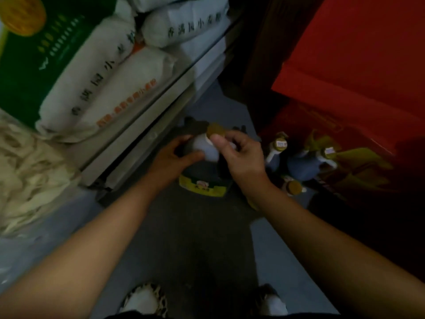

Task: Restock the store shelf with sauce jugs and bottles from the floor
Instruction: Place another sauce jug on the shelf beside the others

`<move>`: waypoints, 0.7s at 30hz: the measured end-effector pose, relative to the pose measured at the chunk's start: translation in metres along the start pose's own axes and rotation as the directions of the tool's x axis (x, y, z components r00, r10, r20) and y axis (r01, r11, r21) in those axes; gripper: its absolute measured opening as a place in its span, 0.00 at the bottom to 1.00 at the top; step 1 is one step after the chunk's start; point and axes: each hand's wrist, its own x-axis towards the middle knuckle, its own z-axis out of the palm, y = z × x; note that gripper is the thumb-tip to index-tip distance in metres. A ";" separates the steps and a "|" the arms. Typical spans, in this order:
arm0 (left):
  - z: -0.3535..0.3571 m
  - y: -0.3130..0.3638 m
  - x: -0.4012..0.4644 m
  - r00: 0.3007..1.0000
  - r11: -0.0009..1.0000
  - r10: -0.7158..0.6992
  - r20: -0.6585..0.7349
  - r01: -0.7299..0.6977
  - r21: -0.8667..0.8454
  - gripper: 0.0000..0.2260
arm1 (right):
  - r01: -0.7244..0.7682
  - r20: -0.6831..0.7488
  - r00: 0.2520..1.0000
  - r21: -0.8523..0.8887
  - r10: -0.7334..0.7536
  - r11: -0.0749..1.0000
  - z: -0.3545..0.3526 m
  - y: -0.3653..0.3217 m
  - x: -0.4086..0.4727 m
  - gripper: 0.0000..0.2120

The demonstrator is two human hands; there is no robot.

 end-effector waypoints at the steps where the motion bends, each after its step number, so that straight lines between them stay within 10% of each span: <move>1: -0.006 -0.001 0.004 1.000 1.000 0.004 -0.008 -0.004 0.005 0.27 | 0.013 0.016 1.000 -0.003 -0.013 1.000 0.005 0.001 0.007 0.08; 8: -0.003 0.015 0.015 0.997 0.997 -0.070 -0.016 0.069 -0.038 0.20 | -0.021 0.012 1.000 -0.003 0.021 1.000 0.006 0.032 0.006 0.28; 14: -0.007 0.018 0.033 0.998 0.995 -0.065 0.016 0.066 -0.076 0.41 | -0.062 0.096 0.993 -0.084 0.070 0.995 0.005 0.058 0.009 0.47; 21: -0.009 -0.003 0.032 0.996 0.987 -0.010 0.089 0.025 -0.159 0.37 | -0.096 0.120 0.988 -0.036 0.099 0.995 0.010 0.066 0.005 0.52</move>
